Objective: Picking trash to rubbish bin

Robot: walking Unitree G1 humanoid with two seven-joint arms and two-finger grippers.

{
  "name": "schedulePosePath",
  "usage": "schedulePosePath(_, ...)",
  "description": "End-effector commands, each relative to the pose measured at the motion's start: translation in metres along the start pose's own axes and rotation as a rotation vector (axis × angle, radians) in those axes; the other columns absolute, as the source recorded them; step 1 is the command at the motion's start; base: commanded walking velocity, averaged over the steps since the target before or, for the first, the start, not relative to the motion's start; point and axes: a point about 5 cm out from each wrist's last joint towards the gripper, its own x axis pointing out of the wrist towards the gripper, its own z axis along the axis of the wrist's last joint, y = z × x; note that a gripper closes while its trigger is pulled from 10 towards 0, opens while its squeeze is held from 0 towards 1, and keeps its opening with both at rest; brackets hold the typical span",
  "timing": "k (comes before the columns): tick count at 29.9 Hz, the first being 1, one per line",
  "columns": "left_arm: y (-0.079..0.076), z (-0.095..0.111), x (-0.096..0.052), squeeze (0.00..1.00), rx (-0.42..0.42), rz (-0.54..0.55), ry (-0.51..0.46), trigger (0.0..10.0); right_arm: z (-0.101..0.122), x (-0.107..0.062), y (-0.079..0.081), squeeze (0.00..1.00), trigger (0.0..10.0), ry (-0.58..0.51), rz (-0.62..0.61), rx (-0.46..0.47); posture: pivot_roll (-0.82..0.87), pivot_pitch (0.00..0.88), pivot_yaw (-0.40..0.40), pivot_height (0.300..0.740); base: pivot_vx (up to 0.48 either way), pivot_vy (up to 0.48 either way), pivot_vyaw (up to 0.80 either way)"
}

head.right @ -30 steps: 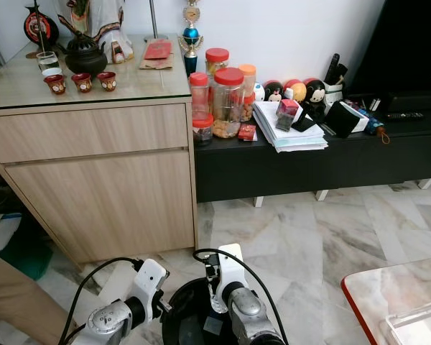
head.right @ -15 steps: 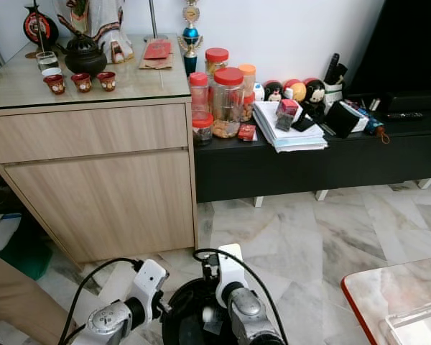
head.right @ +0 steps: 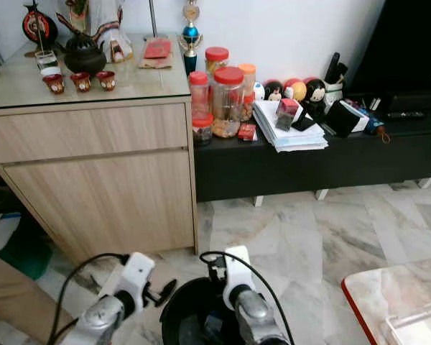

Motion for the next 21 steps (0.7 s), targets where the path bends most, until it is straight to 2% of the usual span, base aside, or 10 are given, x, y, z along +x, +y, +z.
schedulePosePath(1,0.012,-0.011,-0.005,0.00,-0.003,0.085,0.039,10.0,-0.007,-0.004,-0.008,0.00,10.0,0.007,-0.038,0.030,0.18,0.068,-0.032,0.740,0.000,0.000,0.00)
schedulePosePath(6,0.032,-0.028,-0.016,0.00,-0.009,0.235,0.094,10.0,-0.023,-0.014,-0.023,0.00,10.0,0.045,-0.099,0.050,0.18,0.057,-0.027,0.740,0.000,0.000,0.00)
schedulePosePath(10,0.041,-0.046,-0.028,0.00,-0.013,0.316,0.150,10.0,-0.040,-0.024,-0.035,0.00,10.0,0.077,-0.146,0.080,0.17,0.049,-0.029,0.740,0.000,0.000,0.00)
schedulePosePath(17,0.045,-0.064,-0.040,0.00,-0.029,0.399,0.211,10.0,-0.062,-0.038,-0.046,0.00,10.0,0.150,-0.194,0.086,0.17,0.036,-0.034,0.740,0.000,0.000,0.00)
schedulePosePath(21,0.045,-0.079,-0.049,0.00,-0.043,0.431,0.274,10.0,-0.074,-0.047,-0.053,0.00,10.0,0.177,-0.237,0.123,0.17,0.031,-0.037,0.740,0.000,0.000,0.00)
